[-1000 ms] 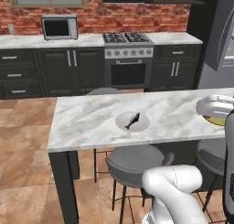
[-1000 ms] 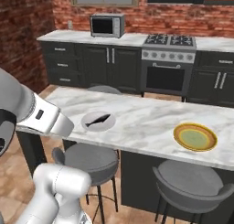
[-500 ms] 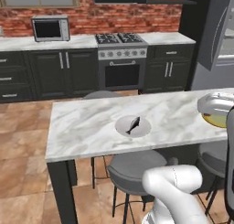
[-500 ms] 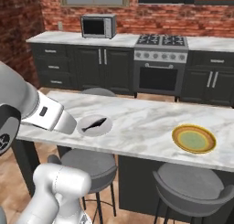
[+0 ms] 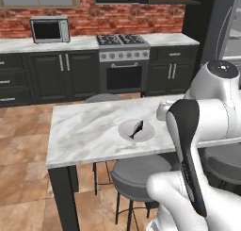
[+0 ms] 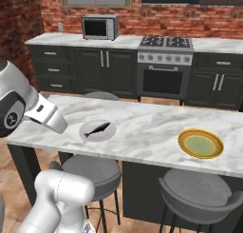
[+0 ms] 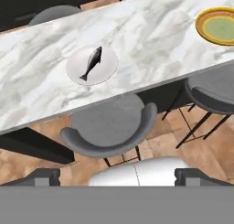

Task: Transport the fish and cucumber to the fridge. Place the fish on the rack containing meat and place the cucumber on the rack containing the vegetable, ensuring meats and vegetables are on different racks.

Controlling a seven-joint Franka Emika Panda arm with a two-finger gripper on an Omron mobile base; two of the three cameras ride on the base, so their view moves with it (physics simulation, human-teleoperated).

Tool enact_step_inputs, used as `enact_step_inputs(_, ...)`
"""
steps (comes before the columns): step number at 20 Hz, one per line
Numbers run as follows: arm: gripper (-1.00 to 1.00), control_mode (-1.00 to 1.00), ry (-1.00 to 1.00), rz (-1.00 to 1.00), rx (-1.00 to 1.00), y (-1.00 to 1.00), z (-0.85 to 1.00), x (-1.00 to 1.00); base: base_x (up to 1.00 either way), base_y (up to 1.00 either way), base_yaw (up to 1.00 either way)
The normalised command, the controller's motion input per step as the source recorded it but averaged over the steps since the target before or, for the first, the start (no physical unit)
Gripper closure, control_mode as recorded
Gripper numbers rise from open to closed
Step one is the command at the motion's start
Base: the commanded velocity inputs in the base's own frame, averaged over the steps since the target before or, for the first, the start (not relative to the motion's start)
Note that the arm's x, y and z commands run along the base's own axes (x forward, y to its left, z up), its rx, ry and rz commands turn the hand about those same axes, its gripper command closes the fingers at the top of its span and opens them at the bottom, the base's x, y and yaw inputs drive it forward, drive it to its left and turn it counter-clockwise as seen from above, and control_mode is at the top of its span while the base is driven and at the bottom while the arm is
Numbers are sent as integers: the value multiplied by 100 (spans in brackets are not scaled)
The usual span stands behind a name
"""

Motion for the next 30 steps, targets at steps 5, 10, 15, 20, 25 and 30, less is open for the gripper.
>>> enact_step_inputs(5,-100,-100,20,-6,3,50,-75,85,0,0,0)
enact_step_inputs(10,-100,-100,22,-1,3,10,-54,88,0,0,0)
enact_step_inputs(15,-100,-100,20,0,7,0,-48,84,0,0,0)
enact_step_inputs(20,-100,-100,8,0,1,-8,-34,69,0,0,0)
enact_step_inputs(25,-100,-100,2,0,0,-6,-40,62,0,0,0)
enact_step_inputs(30,-100,-100,0,0,0,-21,-34,55,0,0,0)
